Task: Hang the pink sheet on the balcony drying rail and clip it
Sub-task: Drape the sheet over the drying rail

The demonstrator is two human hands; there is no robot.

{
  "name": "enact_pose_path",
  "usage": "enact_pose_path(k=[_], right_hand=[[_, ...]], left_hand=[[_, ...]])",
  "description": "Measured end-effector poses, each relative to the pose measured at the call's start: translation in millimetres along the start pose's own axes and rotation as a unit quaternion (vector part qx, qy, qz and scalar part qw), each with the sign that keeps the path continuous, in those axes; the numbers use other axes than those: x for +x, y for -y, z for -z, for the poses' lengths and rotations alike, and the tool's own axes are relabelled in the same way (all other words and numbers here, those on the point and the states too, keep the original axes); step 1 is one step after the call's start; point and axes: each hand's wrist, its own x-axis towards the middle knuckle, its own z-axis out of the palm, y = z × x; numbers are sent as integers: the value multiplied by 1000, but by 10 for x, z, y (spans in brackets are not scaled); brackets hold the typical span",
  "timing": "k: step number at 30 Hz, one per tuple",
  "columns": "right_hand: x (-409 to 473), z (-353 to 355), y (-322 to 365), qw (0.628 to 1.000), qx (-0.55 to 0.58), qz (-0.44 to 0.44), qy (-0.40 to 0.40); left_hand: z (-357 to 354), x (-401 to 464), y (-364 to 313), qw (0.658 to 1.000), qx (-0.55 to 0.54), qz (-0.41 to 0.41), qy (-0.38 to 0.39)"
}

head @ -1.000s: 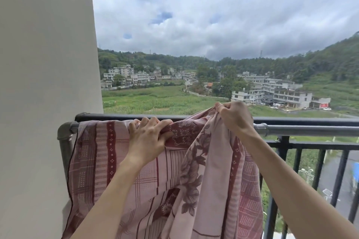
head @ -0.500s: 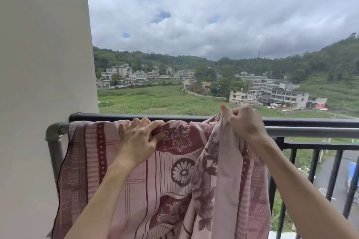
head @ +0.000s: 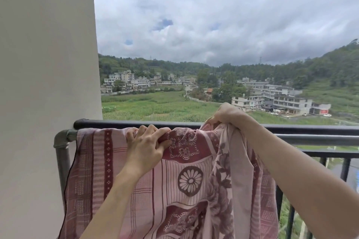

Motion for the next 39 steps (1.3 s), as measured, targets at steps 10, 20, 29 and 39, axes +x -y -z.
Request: enact_pose_path(k=[10,20,29,39], right_hand=[[76,730,-763,662,660,-130,-330],[-466,447,-895,926,128,71,-349],[-858,8,-672,946,-125,100,-281],[-1200,398,-892,950,234,55,-200]], left_hand=[[-101,86,-91,1000,11,-5,-21],[-88,126,-366,999,-33,-1,-23],[-421,302,-956,991,-10,-130,4],[-152,128,-1020,992,-71,-90,-54]])
